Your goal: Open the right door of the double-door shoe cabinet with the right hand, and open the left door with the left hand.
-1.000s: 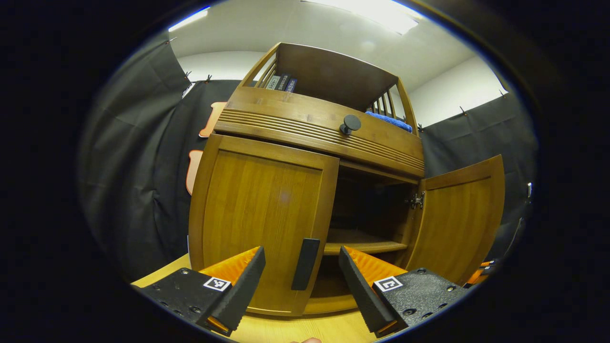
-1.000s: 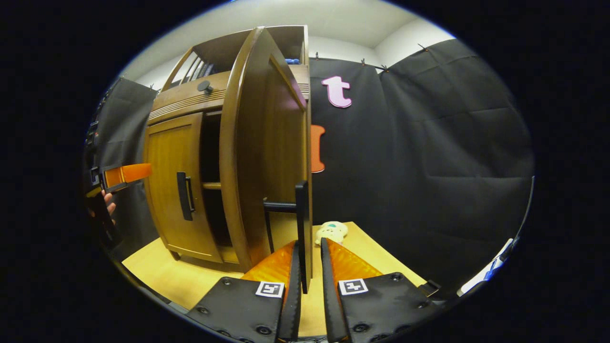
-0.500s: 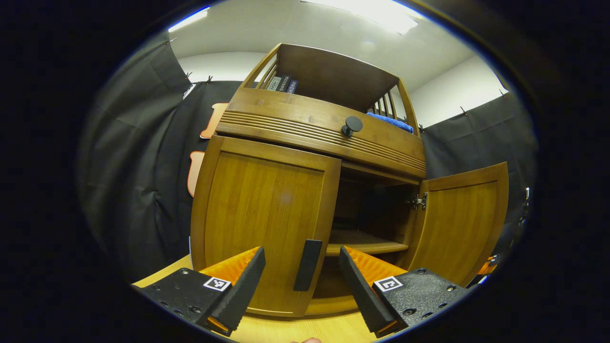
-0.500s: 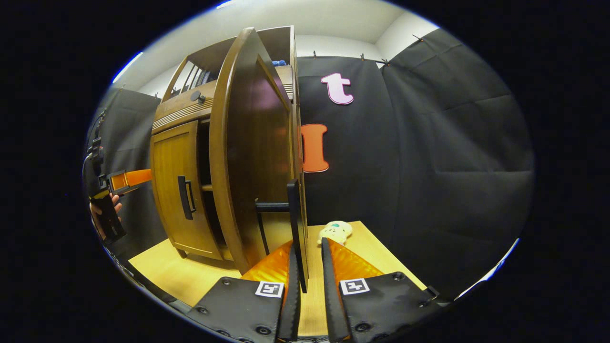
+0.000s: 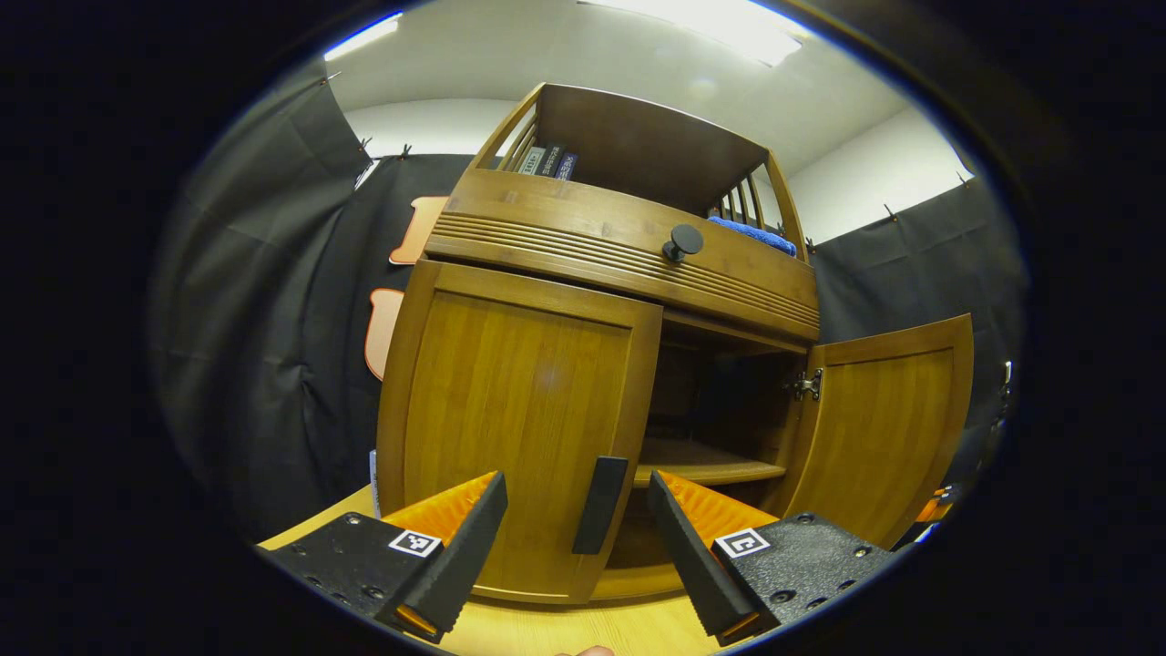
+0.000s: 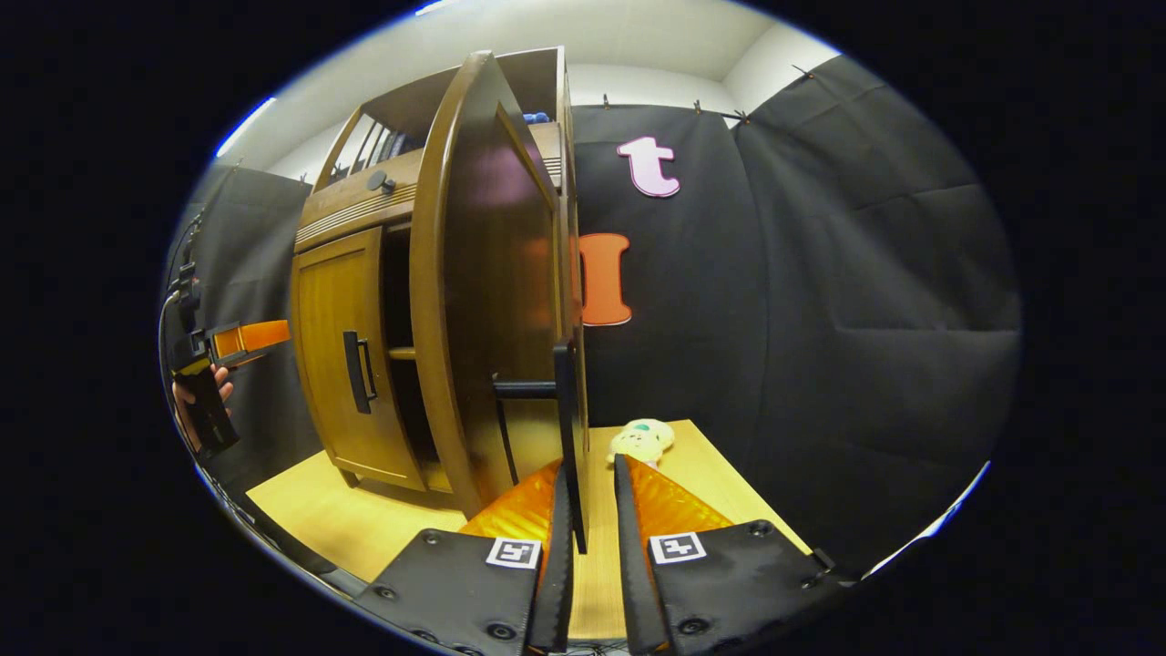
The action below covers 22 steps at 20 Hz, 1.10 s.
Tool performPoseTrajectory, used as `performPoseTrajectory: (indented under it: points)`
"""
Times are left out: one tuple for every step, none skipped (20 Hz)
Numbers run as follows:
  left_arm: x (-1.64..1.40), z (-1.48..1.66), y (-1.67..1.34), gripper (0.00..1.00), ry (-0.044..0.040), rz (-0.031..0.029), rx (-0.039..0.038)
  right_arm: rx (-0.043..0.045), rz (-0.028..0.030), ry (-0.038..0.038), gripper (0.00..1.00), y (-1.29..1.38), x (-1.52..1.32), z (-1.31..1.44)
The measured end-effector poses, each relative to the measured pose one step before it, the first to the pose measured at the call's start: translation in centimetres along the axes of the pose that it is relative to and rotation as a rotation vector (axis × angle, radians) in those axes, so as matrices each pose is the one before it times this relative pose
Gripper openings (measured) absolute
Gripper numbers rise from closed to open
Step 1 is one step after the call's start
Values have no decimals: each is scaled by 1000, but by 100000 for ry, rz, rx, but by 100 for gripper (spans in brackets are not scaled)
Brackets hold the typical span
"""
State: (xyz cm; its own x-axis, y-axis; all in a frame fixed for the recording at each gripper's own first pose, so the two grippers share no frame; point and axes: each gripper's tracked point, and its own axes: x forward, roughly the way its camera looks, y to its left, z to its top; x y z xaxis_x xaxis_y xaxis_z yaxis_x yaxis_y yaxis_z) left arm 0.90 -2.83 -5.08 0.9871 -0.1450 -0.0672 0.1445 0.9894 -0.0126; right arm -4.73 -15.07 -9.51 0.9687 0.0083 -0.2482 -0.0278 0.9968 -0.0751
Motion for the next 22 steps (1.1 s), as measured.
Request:
performPoseTrajectory:
  points:
    - [-1, -50, 42, 91, -199, 102, -24, 254, -2871, -426, 21, -509, -467, -28]
    - [75, -71, -21, 98, -74, -171, 125, -64, -3506, -967, 21, -623, -697, 218]
    - [206, 78, 79, 91, -107, -105, 286, -479, -4365, -1211, 20, -943, -517, 469]
    - [271, 66, 53, 92, -79, -228, 257, -503, -4642, -1191, 21, -1114, -711, 431]
    - [283, 18, -85, 93, 4, -433, -164, 359, -3527, -1527, 21, -835, -979, 241]
    - [334, 24, -169, 94, 134, -905, -649, 1110, -1181, -1830, 20, -1, -823, 697]
    - [441, -138, -202, 94, 584, -1240, -886, 247, -1443, -1555, 21, 230, -763, 577]
    - [448, -189, -201, 94, 903, -1219, -835, -1005, -1591, -1617, 34, 65, -765, 545]
    - [485, -201, -193, 94, 712, -1019, -638, -1594, -1423, -1560, 34, 324, -460, 514]
    - [426, -62, -57, 91, 393, -686, -410, -1310, -951, -1223, 34, 380, -652, 564]
    - [403, 33, -128, 91, 161, -644, -81, -617, -1097, -447, 21, 384, -275, 420]
    - [542, -282, -226, 91, 606, -902, 390, 410, -976, 267, 46, 442, -242, 121]
    - [721, -589, -326, 94, 1355, -783, 669, 1693, 649, -41, 46, 840, -236, 116]
    - [552, -395, -211, 94, 1090, -558, 528, 2087, 1666, -2, 46, 1066, -292, -116]
    - [465, -370, -201, 93, 540, -749, 283, 1729, 1973, 55, 22, 1141, -158, -251]
    - [586, -584, -411, 93, 921, -664, 419, 1371, 1807, 60, 22, 786, -5, -130]
    - [362, -679, -219, 92, 812, -264, 771, 992, 1834, 79, 22, 845, 133, -218]
    - [295, -687, -141, 91, 960, 303, 1181, 485, 2271, 189, 22, 1073, 224, -231]
    - [192, -544, 0, 90, 963, 703, 1437, -200, 2272, 394, 22, 915, 182, -261]
    - [189, -430, 133, 91, 1050, 2034, 1456, -652, 1681, 525, 22, 613, 98, -240]
    - [429, -399, -126, 91, 873, 1506, 1448, -890, 1347, 394, 22, 566, -85, -107]
    - [355, -329, 9, 93, 23, 1087, 1329, -852, 1830, 217, 22, 695, 147, -88]
